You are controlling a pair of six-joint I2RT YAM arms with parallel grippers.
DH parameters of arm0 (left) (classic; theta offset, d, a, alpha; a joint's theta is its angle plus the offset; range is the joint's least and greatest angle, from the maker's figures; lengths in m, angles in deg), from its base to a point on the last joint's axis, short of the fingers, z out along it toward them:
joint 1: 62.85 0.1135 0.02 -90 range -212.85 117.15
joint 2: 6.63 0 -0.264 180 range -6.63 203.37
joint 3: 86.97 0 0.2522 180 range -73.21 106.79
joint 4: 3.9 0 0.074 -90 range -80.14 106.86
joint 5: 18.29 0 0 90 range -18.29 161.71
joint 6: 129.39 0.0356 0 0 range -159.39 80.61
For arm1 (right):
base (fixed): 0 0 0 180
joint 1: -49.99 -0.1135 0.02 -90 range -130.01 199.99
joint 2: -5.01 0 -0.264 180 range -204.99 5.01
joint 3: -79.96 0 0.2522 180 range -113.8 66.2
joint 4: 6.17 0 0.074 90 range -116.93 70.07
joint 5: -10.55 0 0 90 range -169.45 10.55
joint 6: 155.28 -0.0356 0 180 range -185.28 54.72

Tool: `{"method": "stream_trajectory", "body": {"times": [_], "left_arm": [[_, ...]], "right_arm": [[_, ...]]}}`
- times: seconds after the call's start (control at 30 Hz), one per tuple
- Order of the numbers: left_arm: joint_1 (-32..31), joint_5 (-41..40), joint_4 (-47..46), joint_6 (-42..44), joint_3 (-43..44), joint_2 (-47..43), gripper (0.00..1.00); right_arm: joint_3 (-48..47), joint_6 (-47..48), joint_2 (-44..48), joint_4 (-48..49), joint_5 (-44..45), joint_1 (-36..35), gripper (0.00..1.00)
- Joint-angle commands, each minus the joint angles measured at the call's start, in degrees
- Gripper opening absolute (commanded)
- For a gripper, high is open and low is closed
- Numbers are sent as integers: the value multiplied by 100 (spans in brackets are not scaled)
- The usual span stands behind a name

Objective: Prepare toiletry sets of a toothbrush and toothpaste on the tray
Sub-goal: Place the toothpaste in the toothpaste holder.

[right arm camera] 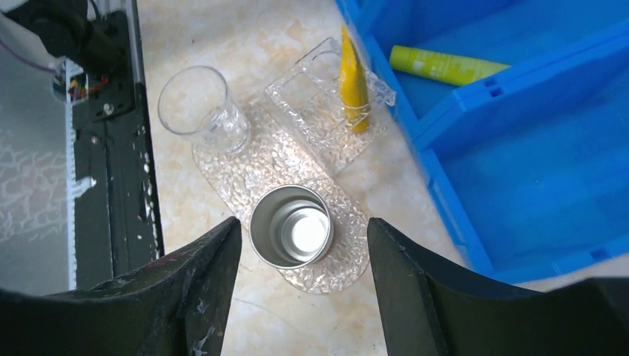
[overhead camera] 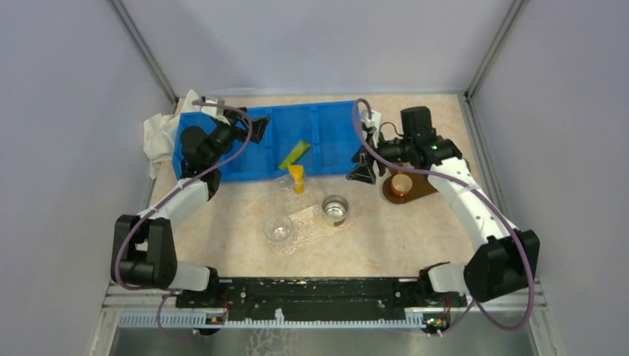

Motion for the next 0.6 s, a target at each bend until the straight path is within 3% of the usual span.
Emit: {"method": "stream_trajectory", "body": {"times": [0.0,0.23,0.4,0.57], "left_arm": [[50,409,-621,-515,215,189,99],[44,308,-569,-737,418,243,99],[47,-330,423,-344,730,98,97],[130,-1346,1334,-139,1051,189,89]], "right_arm": [[461,-706,664,1487,-964,525,63],[655,-803,974,1693,-643,551,63],[760,-965,1041,1900,-365,422,63],[850,-1032,1169,2039,-56,235,64]]}}
